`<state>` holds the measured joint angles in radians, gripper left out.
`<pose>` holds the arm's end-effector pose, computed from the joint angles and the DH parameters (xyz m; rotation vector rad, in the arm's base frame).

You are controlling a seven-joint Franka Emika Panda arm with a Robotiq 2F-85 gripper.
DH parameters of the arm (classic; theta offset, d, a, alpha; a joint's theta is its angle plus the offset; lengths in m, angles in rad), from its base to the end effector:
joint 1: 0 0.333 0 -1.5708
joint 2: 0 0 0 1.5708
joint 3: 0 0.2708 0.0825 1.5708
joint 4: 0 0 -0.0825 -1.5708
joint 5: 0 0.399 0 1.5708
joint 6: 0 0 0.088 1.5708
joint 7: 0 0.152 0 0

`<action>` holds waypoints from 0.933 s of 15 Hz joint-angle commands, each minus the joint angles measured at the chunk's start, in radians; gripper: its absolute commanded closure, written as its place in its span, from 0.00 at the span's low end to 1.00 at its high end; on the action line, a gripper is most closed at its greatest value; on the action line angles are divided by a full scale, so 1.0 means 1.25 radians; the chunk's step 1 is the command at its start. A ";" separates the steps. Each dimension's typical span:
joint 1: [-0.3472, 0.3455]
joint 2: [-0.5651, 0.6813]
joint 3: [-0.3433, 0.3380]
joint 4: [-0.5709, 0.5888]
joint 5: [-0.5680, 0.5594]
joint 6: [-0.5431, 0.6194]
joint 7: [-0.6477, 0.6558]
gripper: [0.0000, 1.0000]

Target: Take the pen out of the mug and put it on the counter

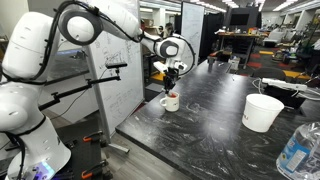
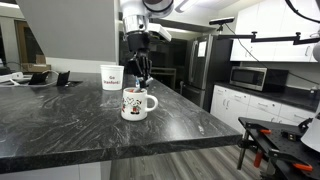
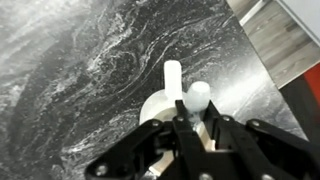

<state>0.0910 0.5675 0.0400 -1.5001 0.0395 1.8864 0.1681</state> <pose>0.6585 0.0894 0.2344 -3.0960 0.0884 0.2912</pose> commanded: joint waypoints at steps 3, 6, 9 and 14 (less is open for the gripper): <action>0.030 -0.185 -0.026 -0.307 -0.055 0.270 0.095 0.94; 0.032 -0.265 -0.033 -0.445 -0.099 0.402 0.145 0.94; 0.035 -0.335 -0.040 -0.549 -0.163 0.494 0.207 0.94; 0.018 -0.416 -0.034 -0.635 -0.243 0.518 0.296 0.94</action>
<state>0.1146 0.1095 0.0034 -2.2275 -0.2109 2.4980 0.4661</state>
